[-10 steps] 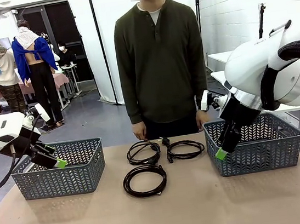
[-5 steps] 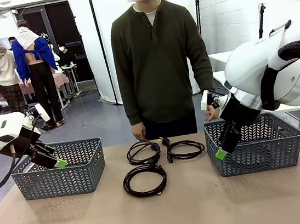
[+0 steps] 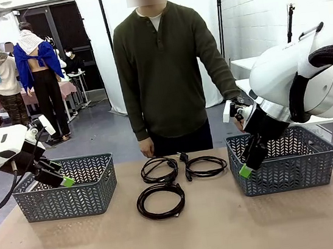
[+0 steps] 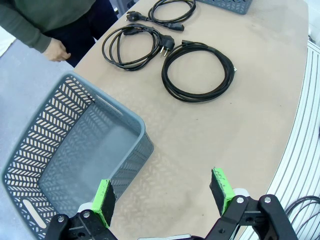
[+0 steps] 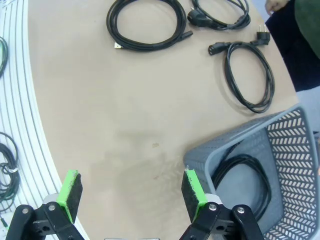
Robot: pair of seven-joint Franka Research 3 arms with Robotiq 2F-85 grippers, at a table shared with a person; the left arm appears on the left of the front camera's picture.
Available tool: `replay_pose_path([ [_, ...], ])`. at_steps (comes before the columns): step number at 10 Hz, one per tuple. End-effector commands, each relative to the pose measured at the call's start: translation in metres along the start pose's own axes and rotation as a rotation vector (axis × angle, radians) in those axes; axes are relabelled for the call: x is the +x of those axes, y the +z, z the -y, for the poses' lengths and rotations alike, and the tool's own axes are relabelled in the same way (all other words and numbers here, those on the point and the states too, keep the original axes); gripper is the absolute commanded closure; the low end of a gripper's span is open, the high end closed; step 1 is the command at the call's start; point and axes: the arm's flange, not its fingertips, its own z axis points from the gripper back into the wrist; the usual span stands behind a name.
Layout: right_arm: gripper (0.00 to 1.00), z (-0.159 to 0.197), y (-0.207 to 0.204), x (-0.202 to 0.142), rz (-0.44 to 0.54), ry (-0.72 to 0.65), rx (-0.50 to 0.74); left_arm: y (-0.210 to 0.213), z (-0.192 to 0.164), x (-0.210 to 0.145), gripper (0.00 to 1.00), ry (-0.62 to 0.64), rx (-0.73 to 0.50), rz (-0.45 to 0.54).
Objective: Organize the cables according to human instructions.
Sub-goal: Pick up a bundle of cables and place it in the basket indicated by the human.
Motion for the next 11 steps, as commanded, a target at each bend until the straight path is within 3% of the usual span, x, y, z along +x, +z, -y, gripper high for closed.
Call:
replay_pose_path([
  [1,0.0,0.001,0.0014,0.0008,-0.005,0.007,-0.003,-0.0013,-0.0024,-0.0013,0.0,0.004,-0.003,0.006],
  [11,0.0,0.0,0.0,0.0,0.0,0.0,0.0,-0.0013,-0.0024,-0.0013,0.0,0.004,-0.003,0.006],
])
